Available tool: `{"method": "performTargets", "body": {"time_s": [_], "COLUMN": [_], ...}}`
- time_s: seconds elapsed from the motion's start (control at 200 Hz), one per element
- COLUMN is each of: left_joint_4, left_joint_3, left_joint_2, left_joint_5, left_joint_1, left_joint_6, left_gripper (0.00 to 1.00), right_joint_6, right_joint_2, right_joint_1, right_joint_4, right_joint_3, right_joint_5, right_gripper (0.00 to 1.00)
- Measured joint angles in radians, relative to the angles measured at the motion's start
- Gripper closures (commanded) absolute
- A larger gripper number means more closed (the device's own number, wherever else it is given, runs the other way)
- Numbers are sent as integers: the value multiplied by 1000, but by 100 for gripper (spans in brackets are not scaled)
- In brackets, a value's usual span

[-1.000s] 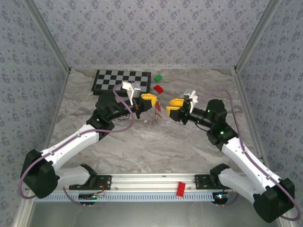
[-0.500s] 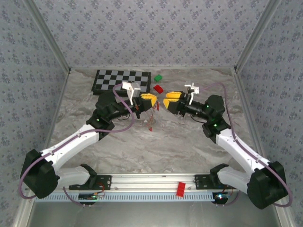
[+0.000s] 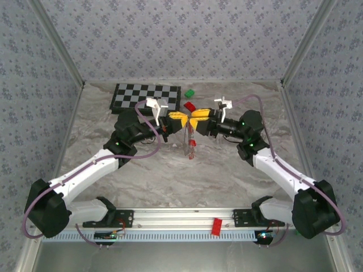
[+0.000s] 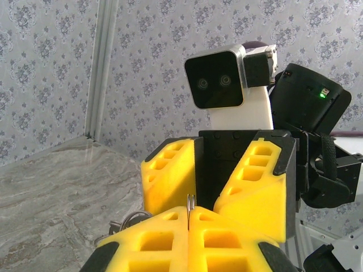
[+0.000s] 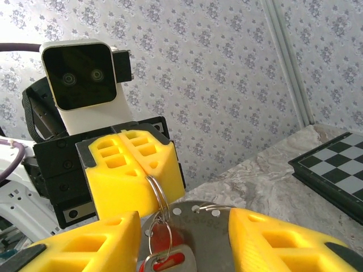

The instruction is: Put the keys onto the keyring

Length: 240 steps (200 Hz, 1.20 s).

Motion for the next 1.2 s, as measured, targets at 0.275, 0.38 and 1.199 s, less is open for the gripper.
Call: {"method": "performTargets", "body": {"time_s": [0.275,0.38,1.199], "left_joint_4": [0,0,-4], "left_joint_3": [0,0,0], "left_joint_2": [0,0,0], "left_joint_5": [0,0,-7], "left_joint_1": [0,0,7], "left_joint_6": [0,0,0], "left_gripper": [100,100,100], "right_joint_6": [3,3,-2], "right_joint_2": [22,32,43], "right_joint_1": [8,11,13], "right_joint_4": [11,14,11], "right_joint_3": [22,27,39], "right_joint_5": [-10,-13,-61], "right_gripper": [59,57,100]}}
